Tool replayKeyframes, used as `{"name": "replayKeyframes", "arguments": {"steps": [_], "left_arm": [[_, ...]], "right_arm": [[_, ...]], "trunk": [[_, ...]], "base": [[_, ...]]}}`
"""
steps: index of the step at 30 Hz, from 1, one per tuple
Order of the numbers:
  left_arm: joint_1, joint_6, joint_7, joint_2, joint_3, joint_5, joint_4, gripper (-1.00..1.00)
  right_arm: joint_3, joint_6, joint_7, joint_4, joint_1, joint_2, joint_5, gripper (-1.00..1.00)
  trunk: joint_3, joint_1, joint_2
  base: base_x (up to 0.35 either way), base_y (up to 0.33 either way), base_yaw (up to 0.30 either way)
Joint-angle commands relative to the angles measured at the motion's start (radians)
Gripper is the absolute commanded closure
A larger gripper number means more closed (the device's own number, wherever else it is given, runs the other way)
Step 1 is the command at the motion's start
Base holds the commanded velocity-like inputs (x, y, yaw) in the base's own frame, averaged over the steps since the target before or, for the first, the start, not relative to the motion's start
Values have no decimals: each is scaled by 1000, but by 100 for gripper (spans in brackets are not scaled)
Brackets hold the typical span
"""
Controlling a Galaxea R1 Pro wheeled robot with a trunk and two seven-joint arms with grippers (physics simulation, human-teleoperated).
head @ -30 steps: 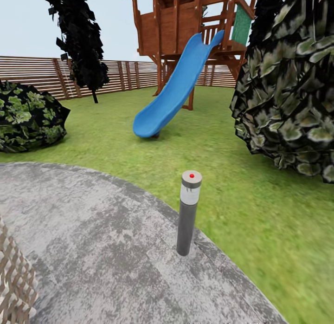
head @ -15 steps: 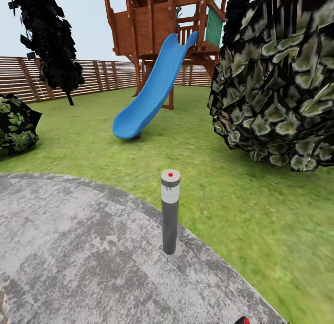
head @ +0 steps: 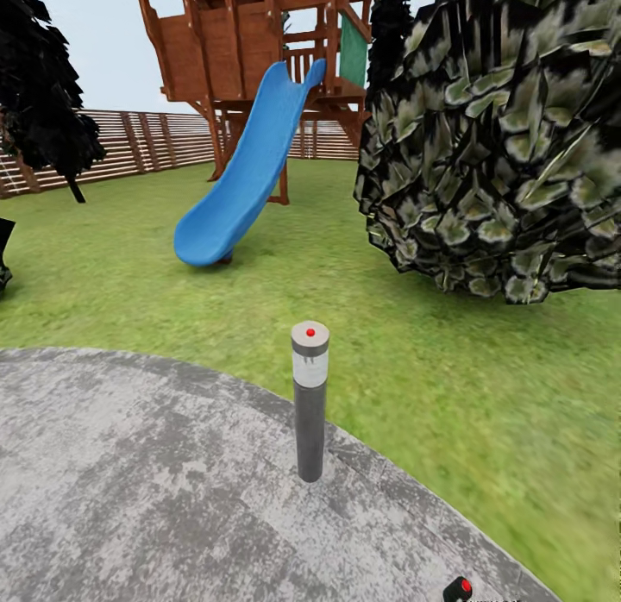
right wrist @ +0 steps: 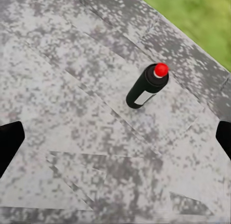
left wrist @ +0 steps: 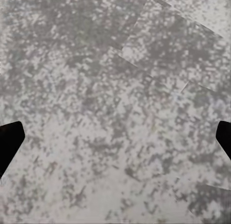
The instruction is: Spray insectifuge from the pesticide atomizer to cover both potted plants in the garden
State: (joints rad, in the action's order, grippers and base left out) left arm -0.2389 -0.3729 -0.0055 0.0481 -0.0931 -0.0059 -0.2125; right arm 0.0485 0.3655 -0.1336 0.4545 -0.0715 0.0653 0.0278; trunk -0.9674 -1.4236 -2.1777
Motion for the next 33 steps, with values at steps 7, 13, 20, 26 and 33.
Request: {"name": "replayKeyframes", "arguments": {"steps": [7,13,20,26,33], "left_arm": [[0,-3,-1,0,-2,-2,1,-100],[0,-3,-1,0,-2,-2,1,-100],[0,-3,-1,-1,-2,-2,1,-100],[0,-3,-1,-1,-2,-2,1,-100],[0,-3,-1,-1,-2,-2,1,-100]], "right_arm": [[5,3,-6,0,-1,1,3,-100],[5,3,-6,0,-1,1,3,-100],[5,3,-6,0,-1,1,3,-100],[5,3,-6,0,-1,1,3,-100],[5,3,-6,0,-1,1,3,-100]], "trunk": [[-1,0,0],[-1,0,0],[-1,0,0],[-1,0,0],[-1,0,0]], "base": [[105,206,-273],[21,29,-273],[2,3,-273],[0,0,-273],[0,0,-273]]}}
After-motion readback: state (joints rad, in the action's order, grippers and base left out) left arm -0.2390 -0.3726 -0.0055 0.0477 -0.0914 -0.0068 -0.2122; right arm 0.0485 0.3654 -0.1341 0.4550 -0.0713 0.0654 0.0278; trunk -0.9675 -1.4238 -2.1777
